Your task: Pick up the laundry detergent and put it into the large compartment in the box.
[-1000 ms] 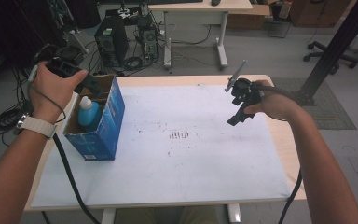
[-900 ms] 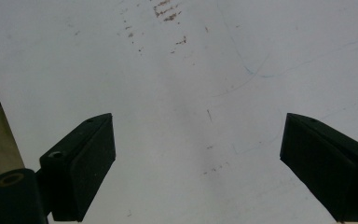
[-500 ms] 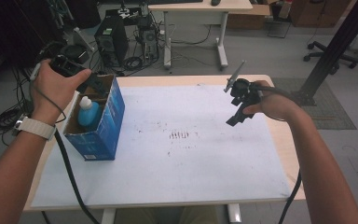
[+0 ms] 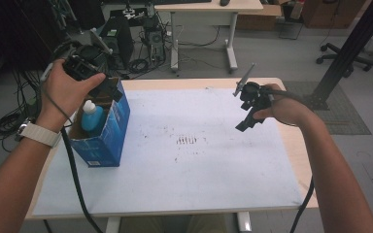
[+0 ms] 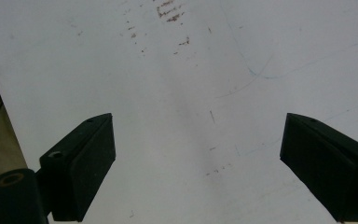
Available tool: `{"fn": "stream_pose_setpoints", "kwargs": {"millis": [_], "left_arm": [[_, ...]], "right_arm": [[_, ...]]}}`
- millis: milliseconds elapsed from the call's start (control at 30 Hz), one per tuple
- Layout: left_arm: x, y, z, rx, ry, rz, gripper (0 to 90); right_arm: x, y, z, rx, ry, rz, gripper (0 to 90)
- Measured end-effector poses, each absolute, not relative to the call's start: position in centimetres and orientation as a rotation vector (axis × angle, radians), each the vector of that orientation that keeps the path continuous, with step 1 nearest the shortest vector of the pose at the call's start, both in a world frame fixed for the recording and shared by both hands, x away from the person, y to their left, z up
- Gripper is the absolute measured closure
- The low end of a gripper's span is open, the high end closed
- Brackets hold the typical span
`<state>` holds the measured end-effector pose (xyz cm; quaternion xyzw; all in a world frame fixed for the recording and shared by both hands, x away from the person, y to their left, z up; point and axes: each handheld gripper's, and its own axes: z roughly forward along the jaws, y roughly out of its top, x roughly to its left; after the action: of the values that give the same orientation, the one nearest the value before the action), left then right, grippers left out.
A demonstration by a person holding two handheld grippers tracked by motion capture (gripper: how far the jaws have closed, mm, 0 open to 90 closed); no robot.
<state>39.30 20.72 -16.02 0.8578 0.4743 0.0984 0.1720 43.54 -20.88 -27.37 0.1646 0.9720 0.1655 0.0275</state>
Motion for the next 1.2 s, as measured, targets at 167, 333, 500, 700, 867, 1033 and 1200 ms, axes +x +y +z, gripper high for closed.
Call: {"fn": "stream_pose_setpoints", "kwargs": {"millis": [167,333,500,700,867,1033,1200], "left_arm": [[39.1,20.1,-15.9,2.45,1.293,0.271,10.0],[38.9,19.5,-15.9,2.47,1.237,0.27,9.9],[38.5,18.8,-15.9,2.486,1.19,0.27,9.9],[38.1,18.2,-16.0,2.503,1.133,0.258,9.7],[37.9,17.8,-16.1,2.517,1.092,0.255,9.7],[37.8,17.5,-16.0,2.531,1.052,0.253,9.7],[37.6,17.2,-16.0,2.543,0.999,0.247,9.2]], "right_arm": [[43.5,-21.0,-27.2,0.512,2.995,0.515,10.3],[43.3,-21.0,-27.2,0.516,2.997,0.51,10.3],[43.2,-20.9,-27.2,0.517,2.998,0.506,10.3],[43.1,-20.7,-27.3,0.513,3.001,0.506,10.3],[43.0,-20.5,-27.2,0.516,3.006,0.496,10.3],[42.8,-20.4,-27.0,0.522,3.004,0.496,10.3],[42.7,-20.3,-26.9,0.516,2.998,0.507,10.3]]}}
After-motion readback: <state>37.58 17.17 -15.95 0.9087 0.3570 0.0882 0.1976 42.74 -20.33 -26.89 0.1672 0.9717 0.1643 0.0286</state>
